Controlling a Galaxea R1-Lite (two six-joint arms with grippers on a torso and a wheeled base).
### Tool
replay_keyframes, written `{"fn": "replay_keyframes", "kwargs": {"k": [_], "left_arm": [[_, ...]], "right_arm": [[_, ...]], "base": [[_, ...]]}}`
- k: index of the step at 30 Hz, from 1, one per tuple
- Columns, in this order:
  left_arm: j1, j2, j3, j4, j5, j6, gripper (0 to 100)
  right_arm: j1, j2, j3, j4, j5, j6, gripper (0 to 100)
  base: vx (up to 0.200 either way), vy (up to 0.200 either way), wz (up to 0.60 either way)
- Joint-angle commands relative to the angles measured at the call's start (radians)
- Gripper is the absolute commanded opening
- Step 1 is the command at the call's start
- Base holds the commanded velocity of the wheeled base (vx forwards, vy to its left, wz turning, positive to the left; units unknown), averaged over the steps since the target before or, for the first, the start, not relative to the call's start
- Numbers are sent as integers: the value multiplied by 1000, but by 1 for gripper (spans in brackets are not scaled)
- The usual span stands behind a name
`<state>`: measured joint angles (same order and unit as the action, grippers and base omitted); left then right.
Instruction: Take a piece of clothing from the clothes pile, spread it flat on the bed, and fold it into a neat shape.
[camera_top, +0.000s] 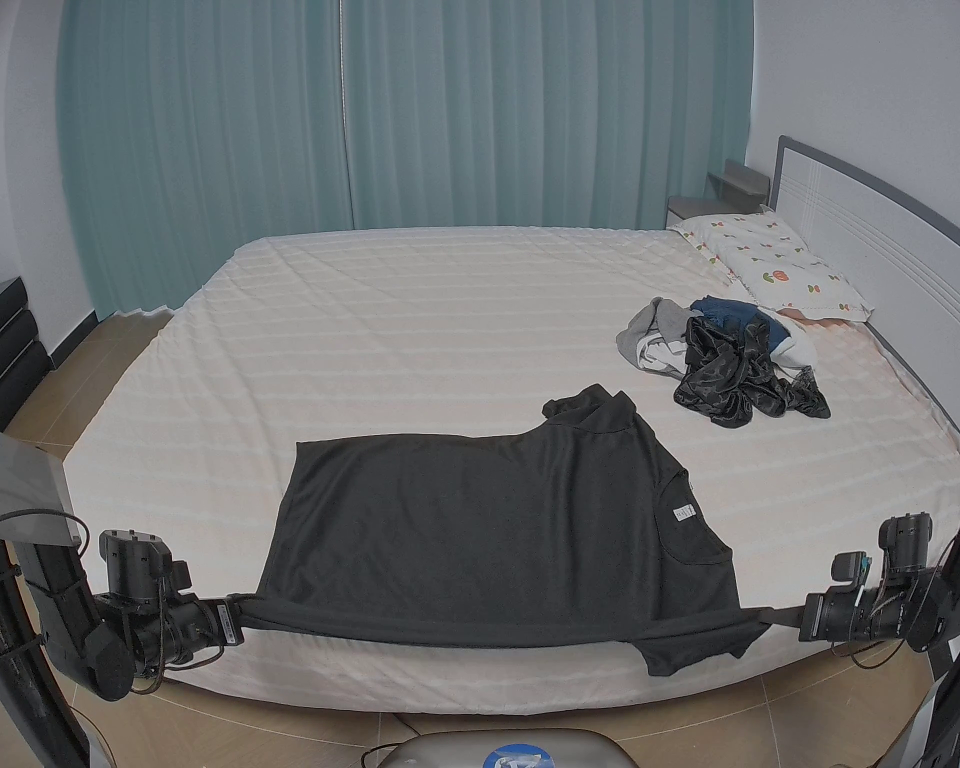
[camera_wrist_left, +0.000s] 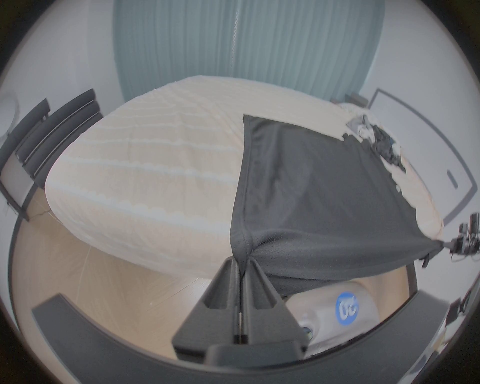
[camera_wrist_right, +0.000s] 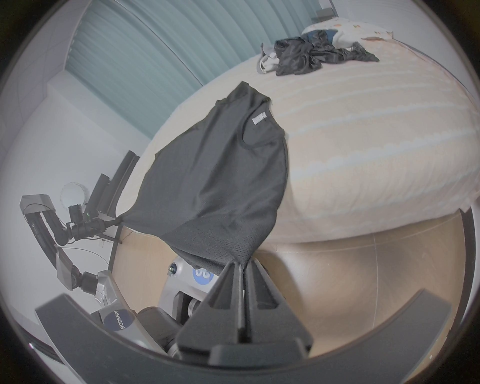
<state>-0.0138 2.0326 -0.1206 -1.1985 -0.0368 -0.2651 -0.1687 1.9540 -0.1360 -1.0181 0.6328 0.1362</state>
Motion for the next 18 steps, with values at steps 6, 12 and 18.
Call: {"fn": "replay_keyframes", "kwargs": {"k": [6, 12, 18], "left_arm": [[0, -18, -177, 163, -41, -65, 0], [0, -52, -350, 425, -44, -98, 0], [-5, -52, -410, 474, -46, -141, 0]], "right_arm": [[55, 62, -231, 76, 2, 92, 0], [71, 77, -360, 182, -1, 135, 0], [66, 88, -402, 211, -8, 145, 0]], "base": [[0, 0, 0], [0, 0, 0], [0, 0, 0]]}}
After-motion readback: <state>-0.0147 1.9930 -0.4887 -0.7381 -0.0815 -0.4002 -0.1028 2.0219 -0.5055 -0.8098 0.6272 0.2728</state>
